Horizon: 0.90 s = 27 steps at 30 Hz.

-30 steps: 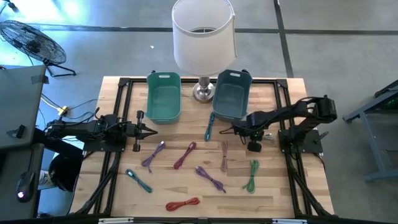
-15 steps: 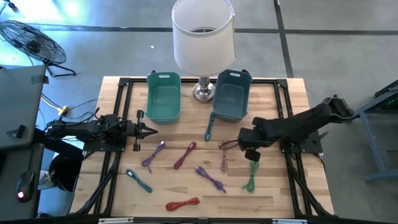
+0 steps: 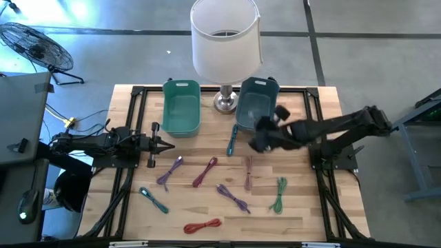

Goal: Pick & Place USB Port
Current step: Put the white patterned charger cable into the blue bin, then put the green charger cable into the green bin

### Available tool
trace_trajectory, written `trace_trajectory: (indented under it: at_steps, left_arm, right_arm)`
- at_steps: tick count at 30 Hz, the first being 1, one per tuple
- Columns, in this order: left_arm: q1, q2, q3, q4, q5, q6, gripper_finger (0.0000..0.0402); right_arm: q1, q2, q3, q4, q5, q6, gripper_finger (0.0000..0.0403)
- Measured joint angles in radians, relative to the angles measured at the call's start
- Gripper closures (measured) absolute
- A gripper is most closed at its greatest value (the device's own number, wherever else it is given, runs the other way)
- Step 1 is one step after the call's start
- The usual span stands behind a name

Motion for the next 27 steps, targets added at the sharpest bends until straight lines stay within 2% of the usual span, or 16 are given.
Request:
trace_trajectory:
  at_steps: [4, 10, 13, 18, 24, 27]
  left_arm:
    - [0.000, 0.000, 0.000, -0.001, -0.001, 0.020, 0.0396]
    - [0.000, 0.000, 0.000, 0.003, 0.012, -0.039, 0.0396]
    - [0.000, 0.000, 0.000, 0.005, 0.031, -0.092, 0.0396]
    - [0.000, 0.000, 0.000, 0.003, 0.032, -0.093, 0.0396]
    - [0.000, 0.000, 0.000, 0.003, 0.030, -0.093, 0.0396]
    - [0.000, 0.000, 0.000, 0.003, 0.030, -0.067, 0.0396]
  right_arm:
    - [-0.144, 0.000, 0.000, 0.137, -0.016, -0.089, 0.0393]
    - [-0.326, 0.000, -0.007, 0.178, -0.168, -0.133, 0.0381]
    - [-0.383, 0.000, -0.029, 0.191, -0.203, -0.165, 0.0342]
    - [-0.426, 0.000, -0.044, 0.227, -0.260, -0.183, 0.0265]
    - [-0.404, 0.000, -0.044, 0.293, -0.316, -0.265, 0.0171]
    - [-0.378, 0.000, -0.044, 0.317, -0.386, -0.337, 0.0142]
